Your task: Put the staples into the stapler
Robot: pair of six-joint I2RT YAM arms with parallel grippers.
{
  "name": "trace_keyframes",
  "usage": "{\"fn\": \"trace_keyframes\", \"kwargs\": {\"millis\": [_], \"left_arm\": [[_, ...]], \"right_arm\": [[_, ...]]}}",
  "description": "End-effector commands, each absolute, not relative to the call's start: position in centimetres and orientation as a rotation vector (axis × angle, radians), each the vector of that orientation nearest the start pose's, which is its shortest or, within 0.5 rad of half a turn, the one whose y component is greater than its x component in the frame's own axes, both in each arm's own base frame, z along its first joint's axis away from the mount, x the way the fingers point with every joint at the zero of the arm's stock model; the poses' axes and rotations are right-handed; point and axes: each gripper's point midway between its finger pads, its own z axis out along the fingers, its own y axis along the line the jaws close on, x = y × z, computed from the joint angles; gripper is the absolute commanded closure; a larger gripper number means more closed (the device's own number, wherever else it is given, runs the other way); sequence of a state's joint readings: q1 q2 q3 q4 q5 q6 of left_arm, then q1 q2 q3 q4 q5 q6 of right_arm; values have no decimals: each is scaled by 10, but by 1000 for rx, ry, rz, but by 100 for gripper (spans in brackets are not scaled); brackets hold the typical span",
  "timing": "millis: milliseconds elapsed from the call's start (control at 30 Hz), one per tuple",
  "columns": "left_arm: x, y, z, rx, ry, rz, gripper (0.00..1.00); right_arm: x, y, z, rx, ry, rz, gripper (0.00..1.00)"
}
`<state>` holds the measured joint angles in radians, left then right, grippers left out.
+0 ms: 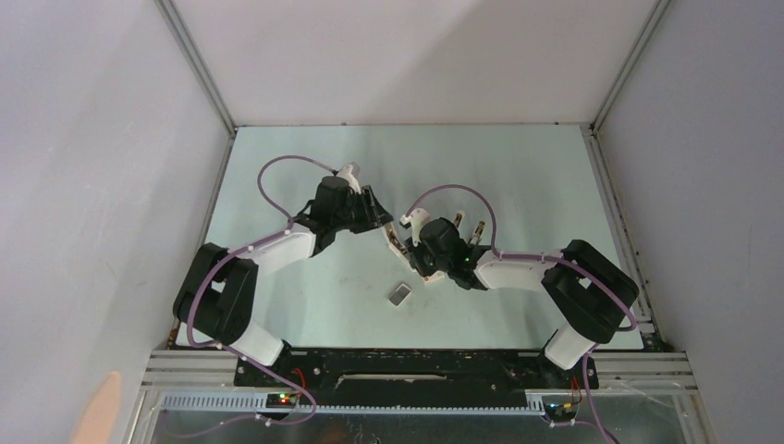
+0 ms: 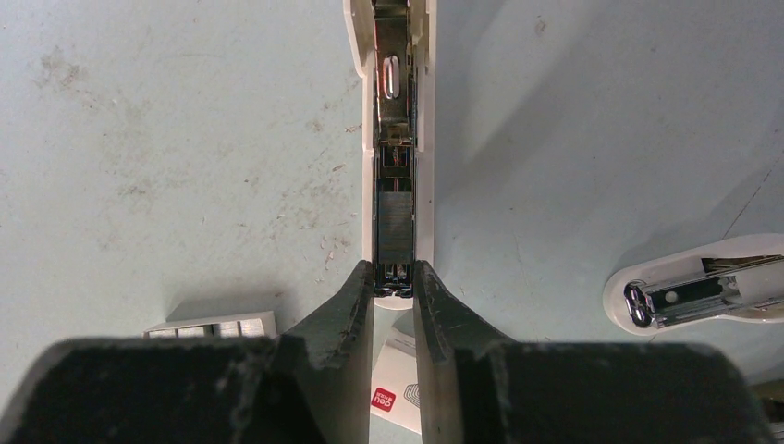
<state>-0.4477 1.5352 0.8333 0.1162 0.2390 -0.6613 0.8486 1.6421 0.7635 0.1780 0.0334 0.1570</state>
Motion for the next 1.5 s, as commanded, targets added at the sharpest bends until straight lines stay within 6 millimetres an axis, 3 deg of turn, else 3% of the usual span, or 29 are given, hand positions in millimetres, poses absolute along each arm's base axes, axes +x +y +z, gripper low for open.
{"fn": "trace_keyframes", "kwargs": {"millis": [0,400,867,1133,1467], "left_arm": [[352,-243,133,-27,2200,-877,50],[364,-241,151,-14,2134,-911,51],[365,-236,134,40,2137,-887,67],[354,-236,124,114,2128,-811,73],[317,-251,123,311,2048,-650,79]], "right_arm": [[273,314,39,-751,2147,510,87],[272,315,37,-756,2148,521,87],[272,316,36,-759,2150,529,88],[272,316,37,-752,2152,536,88],[272,318,36,-743,2151,547,89]]}}
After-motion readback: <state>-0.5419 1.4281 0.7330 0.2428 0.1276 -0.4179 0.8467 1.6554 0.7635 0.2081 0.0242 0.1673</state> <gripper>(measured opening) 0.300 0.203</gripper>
